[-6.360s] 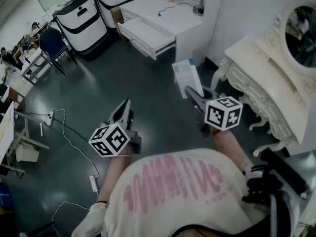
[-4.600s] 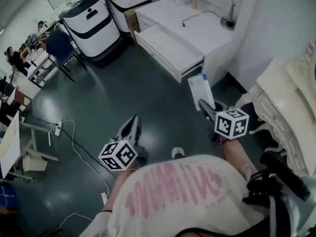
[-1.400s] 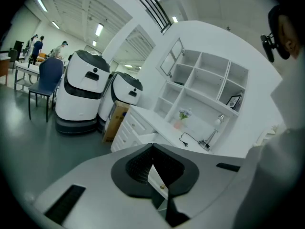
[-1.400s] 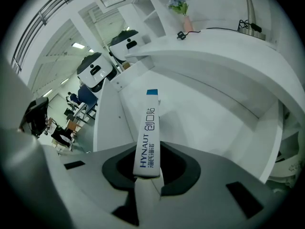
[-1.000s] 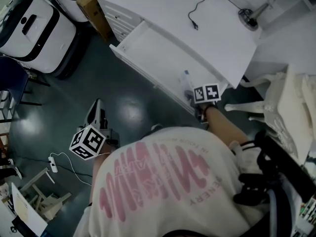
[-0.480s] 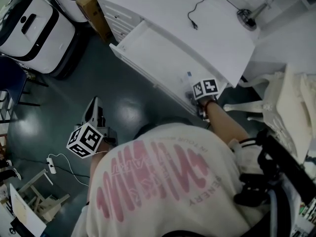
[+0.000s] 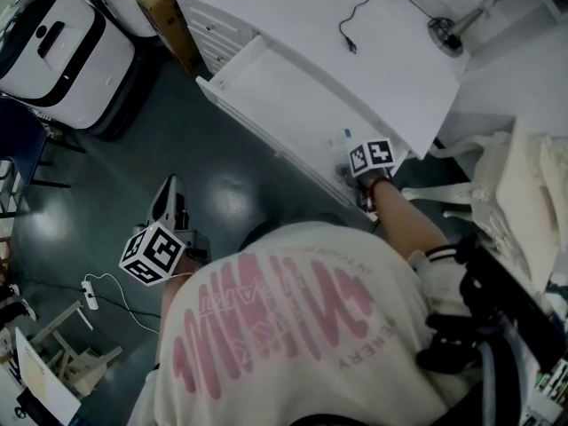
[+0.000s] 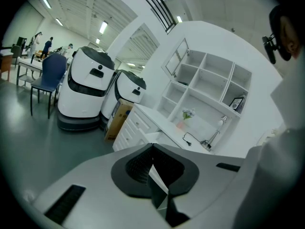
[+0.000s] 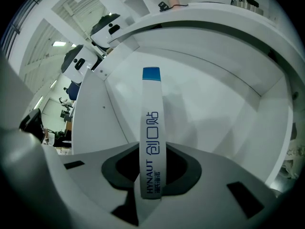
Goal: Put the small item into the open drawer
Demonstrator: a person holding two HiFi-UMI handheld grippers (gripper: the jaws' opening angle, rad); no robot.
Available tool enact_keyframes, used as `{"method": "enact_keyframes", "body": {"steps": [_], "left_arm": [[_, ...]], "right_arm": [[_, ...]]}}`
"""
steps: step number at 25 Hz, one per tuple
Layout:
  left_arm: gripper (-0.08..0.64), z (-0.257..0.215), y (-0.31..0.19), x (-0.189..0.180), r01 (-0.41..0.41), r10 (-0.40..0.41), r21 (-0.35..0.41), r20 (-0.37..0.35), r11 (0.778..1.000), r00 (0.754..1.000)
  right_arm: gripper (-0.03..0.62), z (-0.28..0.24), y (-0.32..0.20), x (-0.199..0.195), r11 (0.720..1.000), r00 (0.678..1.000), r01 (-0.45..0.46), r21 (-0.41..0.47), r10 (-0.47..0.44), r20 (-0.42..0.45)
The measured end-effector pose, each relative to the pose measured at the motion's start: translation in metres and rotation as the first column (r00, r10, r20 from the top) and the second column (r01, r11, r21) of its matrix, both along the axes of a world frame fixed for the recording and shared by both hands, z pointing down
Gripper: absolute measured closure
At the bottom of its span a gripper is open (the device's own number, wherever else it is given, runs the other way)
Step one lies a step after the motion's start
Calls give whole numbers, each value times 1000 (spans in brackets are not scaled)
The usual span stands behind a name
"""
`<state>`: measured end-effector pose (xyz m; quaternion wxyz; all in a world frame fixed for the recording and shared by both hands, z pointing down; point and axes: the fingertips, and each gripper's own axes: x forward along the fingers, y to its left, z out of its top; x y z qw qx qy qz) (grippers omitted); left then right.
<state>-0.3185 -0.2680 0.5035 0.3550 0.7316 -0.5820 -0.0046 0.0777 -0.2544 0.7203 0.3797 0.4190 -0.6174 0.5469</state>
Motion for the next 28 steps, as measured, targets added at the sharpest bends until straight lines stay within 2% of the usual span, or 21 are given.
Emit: {"method": "enact_keyframes", "body": {"steps": [6, 14, 23, 28], "left_arm": [[531, -1, 1, 4, 4, -4, 1, -4, 1000, 1000], [531, -4, 9, 12, 31, -31, -3, -7, 1000, 1000], [531, -17, 35, 10, 140, -140, -14, 6, 990, 990], [531, -16, 54, 8, 199, -199, -27, 11, 980, 980]], "right_arm": [[466, 2, 0, 0, 1000, 1000, 25, -17, -25, 9], [424, 4, -4, 7, 998, 998, 47, -41, -48, -38], [393, 8, -6, 9, 995, 999, 50, -92, -51, -7], [338, 13, -9, 11, 992, 996, 80, -102, -83, -24]]}}
